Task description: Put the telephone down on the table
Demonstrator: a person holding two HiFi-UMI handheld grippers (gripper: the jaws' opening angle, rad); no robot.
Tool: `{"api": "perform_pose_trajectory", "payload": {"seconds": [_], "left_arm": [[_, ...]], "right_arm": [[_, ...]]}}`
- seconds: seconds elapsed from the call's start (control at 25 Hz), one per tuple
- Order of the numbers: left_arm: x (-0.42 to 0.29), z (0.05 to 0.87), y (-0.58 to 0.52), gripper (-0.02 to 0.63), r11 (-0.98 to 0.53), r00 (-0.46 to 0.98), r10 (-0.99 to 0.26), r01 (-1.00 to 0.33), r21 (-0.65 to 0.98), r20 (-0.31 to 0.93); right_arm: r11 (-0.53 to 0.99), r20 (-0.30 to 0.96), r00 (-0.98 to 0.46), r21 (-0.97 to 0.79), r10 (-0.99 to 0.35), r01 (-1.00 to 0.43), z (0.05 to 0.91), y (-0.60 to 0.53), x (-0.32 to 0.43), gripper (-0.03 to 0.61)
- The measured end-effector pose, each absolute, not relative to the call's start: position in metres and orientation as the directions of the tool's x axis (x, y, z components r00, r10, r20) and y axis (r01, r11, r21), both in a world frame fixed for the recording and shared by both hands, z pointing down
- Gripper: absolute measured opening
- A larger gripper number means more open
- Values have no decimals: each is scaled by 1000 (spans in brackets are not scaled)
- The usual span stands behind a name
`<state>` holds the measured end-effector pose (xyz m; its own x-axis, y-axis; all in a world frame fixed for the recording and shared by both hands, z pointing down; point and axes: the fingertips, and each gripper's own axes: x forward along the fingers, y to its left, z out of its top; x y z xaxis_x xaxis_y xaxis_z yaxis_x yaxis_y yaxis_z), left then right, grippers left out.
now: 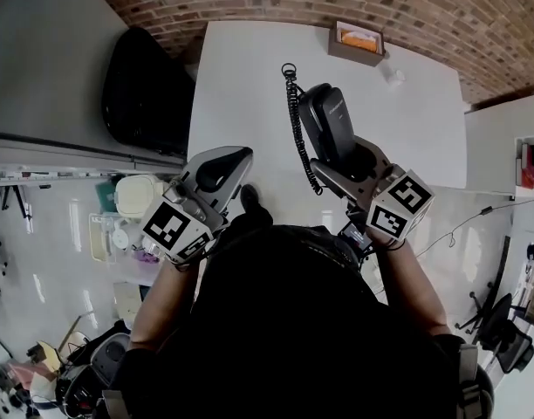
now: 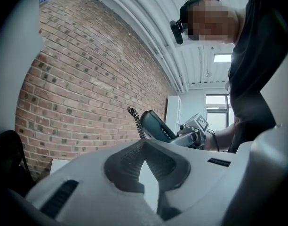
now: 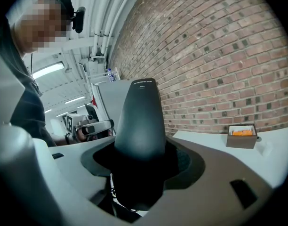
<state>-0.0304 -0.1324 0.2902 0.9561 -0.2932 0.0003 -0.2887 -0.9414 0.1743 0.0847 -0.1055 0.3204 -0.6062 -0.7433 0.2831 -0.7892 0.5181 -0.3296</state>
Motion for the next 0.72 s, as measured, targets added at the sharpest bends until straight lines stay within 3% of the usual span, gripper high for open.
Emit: {"api": "perform_pose_trajectory", "payload": {"seconds": [0.72], "left_arm": [[-77,289,-219,8,-948,962,-272,-266,177,-15]], "right_arm": [[482,302,-556,-287,-774,-828,314,-195,58,276]]}}
